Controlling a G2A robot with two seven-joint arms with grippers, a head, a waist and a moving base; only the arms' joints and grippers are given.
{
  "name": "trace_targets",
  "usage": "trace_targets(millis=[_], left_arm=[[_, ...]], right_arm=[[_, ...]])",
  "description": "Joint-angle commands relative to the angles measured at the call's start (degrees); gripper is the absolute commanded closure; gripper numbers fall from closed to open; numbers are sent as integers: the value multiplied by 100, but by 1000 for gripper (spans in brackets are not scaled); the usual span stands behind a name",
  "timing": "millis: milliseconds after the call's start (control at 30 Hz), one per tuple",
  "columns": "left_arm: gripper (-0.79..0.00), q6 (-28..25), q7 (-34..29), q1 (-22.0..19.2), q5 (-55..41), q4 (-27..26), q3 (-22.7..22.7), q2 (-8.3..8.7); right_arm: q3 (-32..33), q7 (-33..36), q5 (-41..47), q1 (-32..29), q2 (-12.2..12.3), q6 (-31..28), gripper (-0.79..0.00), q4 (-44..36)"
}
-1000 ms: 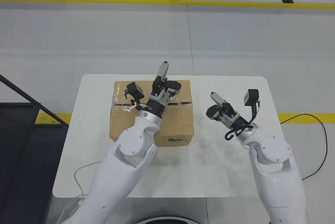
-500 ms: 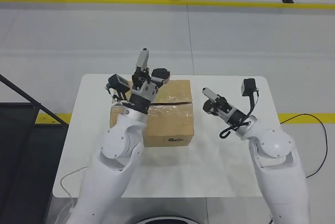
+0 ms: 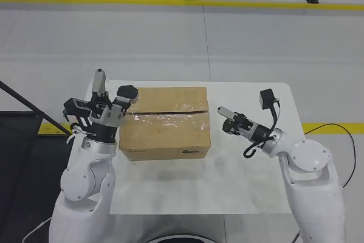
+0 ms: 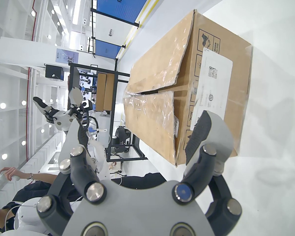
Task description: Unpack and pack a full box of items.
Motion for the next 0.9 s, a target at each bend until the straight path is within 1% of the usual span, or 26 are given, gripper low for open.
trace_targets(millis=[0,133,233,300,400,500,600,633,700,767,833,867], left_arm=[[-785,-73,-115,323,101,-60,-172,25],[-785,-225,-222,773,13,-180,-430,49],[-785,-311,-282,986,-79,-242,-581,61],[-785,-339,-293,1064,-132,-260,-644,66],[-785,-354,-312,1117,-205,-260,-689,72],[-785,-343,-328,1132,-224,-258,-702,78],[-785,-337,-335,1135,-238,-251,-701,83],[-785,-339,-340,1134,-236,-247,-697,85],[-785,-332,-338,1133,-227,-241,-696,88],[-785,-332,-334,1133,-227,-240,-694,91],[-785,-333,-329,1132,-227,-225,-699,94],[-785,-333,-327,1130,-227,-220,-701,96]], right_arm=[[-53,-56,84,-55,-6,-47,-785,-8],[-165,155,109,1,17,194,-785,89],[-215,378,102,109,44,309,-785,196],[-284,473,71,178,56,320,-733,277],[-411,503,-8,280,66,377,-613,412],[-511,500,-58,366,75,395,-560,526],[-566,470,-91,439,86,427,-471,617],[-577,463,-79,452,89,428,-453,631],[-591,449,-124,477,102,449,-382,652],[-586,457,-116,486,114,468,-363,639],[-559,464,-117,474,131,485,-320,612],[-543,466,-115,466,140,502,-317,595]])
